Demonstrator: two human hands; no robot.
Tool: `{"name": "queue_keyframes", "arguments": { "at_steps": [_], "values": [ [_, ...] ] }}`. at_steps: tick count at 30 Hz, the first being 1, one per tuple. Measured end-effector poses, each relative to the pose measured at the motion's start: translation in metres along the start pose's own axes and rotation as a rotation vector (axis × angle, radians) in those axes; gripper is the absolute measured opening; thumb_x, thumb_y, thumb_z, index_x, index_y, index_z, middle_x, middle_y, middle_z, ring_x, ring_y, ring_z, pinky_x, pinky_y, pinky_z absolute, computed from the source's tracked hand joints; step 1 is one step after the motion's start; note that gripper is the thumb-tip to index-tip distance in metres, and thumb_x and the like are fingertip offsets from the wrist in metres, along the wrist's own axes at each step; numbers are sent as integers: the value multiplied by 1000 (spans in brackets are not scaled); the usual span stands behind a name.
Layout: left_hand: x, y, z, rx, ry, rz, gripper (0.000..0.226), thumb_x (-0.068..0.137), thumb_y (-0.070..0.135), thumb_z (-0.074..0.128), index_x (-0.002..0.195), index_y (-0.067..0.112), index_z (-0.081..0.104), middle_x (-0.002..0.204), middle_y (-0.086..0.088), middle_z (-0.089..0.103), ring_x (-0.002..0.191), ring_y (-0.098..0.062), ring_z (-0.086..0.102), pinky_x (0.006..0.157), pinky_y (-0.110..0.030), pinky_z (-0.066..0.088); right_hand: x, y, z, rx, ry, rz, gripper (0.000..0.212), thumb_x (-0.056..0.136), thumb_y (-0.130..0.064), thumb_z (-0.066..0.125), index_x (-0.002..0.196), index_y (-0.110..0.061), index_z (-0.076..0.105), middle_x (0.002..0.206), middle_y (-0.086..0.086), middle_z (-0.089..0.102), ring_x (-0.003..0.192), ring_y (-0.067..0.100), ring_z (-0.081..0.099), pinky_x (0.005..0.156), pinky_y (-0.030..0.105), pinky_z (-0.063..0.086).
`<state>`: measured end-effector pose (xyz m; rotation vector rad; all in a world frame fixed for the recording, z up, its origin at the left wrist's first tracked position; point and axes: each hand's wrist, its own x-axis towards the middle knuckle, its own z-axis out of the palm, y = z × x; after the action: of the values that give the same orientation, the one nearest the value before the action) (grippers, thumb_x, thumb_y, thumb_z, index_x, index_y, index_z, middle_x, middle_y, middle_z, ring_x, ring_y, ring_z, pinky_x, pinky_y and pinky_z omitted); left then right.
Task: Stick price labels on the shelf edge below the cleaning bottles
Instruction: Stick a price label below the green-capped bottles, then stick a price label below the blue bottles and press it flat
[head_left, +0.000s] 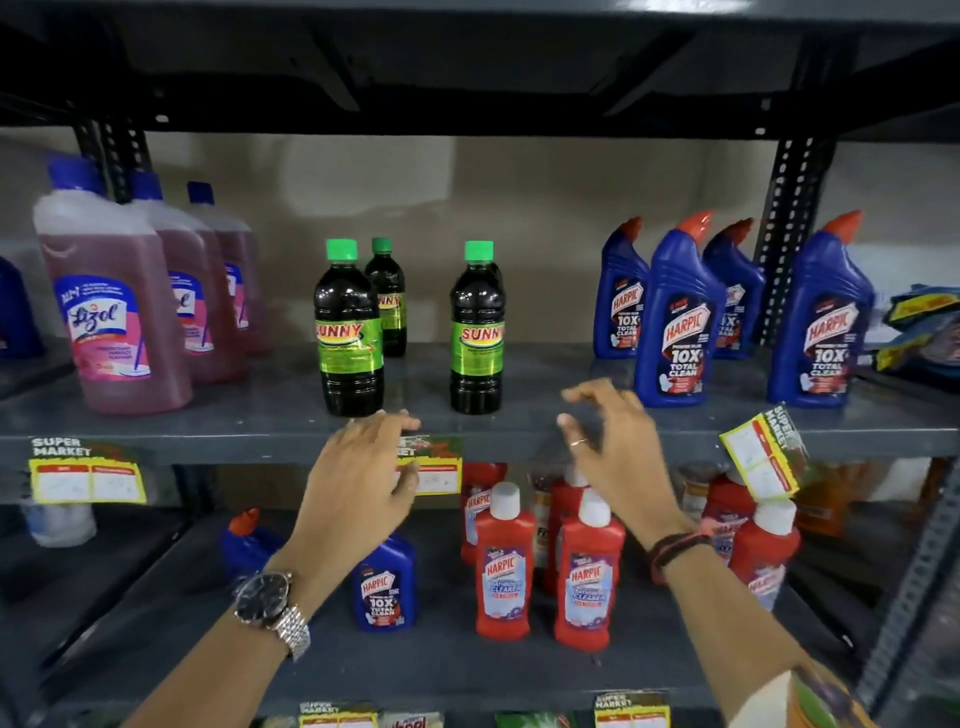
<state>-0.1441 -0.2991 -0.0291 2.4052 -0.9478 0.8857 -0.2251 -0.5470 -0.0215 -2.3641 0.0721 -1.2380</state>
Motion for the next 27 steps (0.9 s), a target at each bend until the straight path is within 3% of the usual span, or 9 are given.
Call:
{"name": "queue_keyframes", "arguments": {
  "at_steps": [3, 8, 13, 16, 19, 24, 27],
  "values": [
    [5, 53, 15, -3, -18, 87, 43, 85, 26, 62, 125, 17, 51, 130, -5, 59, 125, -25, 50, 105, -39, 35, 0, 52, -61, -36, 152, 23, 23, 83, -14, 64, 104, -19, 57, 100, 9, 62, 92, 24, 57, 81, 34, 45],
    [30, 151, 55, -125, -23, 123, 40, 89, 29, 54, 128, 23, 47, 136, 3, 54, 123, -18, 49, 109, -32, 28, -8, 141, -143, -63, 150, 103, 29, 79, -4, 65, 105, -15, 59, 104, 10, 66, 97, 28, 59, 80, 30, 40],
    [66, 251, 99, -220, -26, 131, 35, 90, 33, 51, 125, 30, 46, 125, 7, 61, 97, -18, 63, 83, -36, 49, -23, 207, -187, -76, -21, 71, 20, 81, -15, 70, 98, -13, 60, 95, 2, 64, 94, 26, 60, 76, 28, 39],
    [83, 284, 119, -225, -66, 137, 35, 92, 40, 46, 126, 34, 42, 111, 7, 68, 89, -17, 65, 68, -36, 52, -26, 224, -195, -93, -162, -17, 19, 78, -21, 73, 93, -14, 63, 113, 5, 64, 105, 24, 57, 86, 30, 42],
    [96, 301, 130, -125, -6, 169, 35, 92, 48, 42, 126, 37, 41, 87, 5, 71, 77, -17, 66, 55, -30, 46, -26, 228, -194, -175, -222, -105, 17, 73, -29, 76, 85, -18, 70, 124, 6, 59, 114, 25, 51, 94, 36, 41],
    [103, 306, 132, -65, 30, 159, 23, 92, 50, 41, 108, 37, 49, 75, 5, 70, 66, -16, 64, 48, -26, 36, -31, 226, -179, -224, -159, -73, 10, 73, -28, 75, 80, -22, 71, 130, 5, 55, 121, 28, 44, 96, 45, 39],
    [106, 305, 131, -45, 16, 153, 14, 94, 41, 44, 97, 28, 49, 72, 3, 69, 61, -19, 63, 50, -30, 44, -29, 229, -177, -272, -120, -99, 9, 81, -27, 66, 86, -20, 66, 129, 5, 55, 119, 26, 44, 94, 44, 40]
  ]
}}
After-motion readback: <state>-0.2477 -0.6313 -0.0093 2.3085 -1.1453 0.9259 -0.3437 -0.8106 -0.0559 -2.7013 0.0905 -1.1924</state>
